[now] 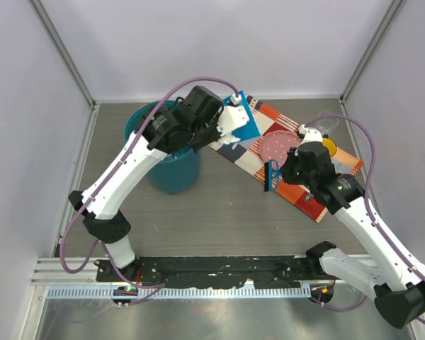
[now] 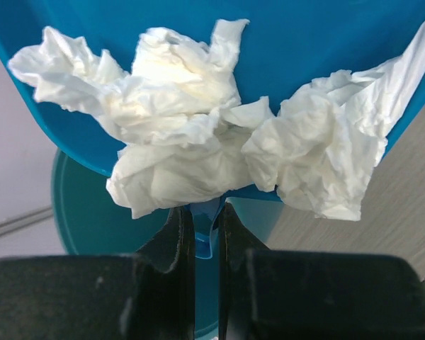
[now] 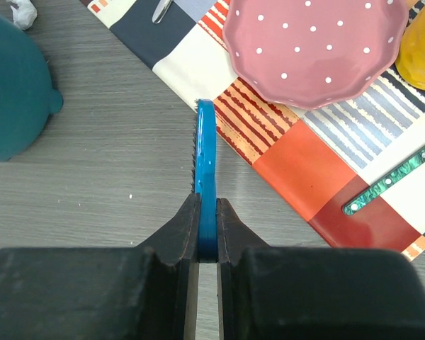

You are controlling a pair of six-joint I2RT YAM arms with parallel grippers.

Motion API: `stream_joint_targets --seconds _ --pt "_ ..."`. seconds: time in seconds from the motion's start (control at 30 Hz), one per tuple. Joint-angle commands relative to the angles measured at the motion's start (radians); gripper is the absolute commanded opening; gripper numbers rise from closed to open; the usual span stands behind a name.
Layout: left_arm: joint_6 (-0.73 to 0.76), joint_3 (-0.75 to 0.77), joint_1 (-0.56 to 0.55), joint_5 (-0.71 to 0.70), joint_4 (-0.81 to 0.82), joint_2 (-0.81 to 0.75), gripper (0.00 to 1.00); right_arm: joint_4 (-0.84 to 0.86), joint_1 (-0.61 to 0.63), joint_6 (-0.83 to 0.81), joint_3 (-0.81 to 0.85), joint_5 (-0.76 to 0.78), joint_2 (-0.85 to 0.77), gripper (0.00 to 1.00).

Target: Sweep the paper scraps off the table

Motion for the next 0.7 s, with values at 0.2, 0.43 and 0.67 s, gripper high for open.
stream_joint_targets --seconds 0.2,0.43,0.67 --pt "0.103 0.019 0.295 -0.129 -0.103 -0.063 0.00 0.015 -0.005 -0.014 -0.009 -0.005 -0.030 0.01" --pt "0.395 -0.399 0.345 -0.552 0.285 -0.302 0.00 0.015 -0.005 -0.025 -0.017 -0.005 -0.019 0.01" --pt "0.747 -0.616 0.345 -0.740 0.621 -0.452 0.00 0.032 -0.005 -0.026 -0.020 -0.012 -0.013 0.01"
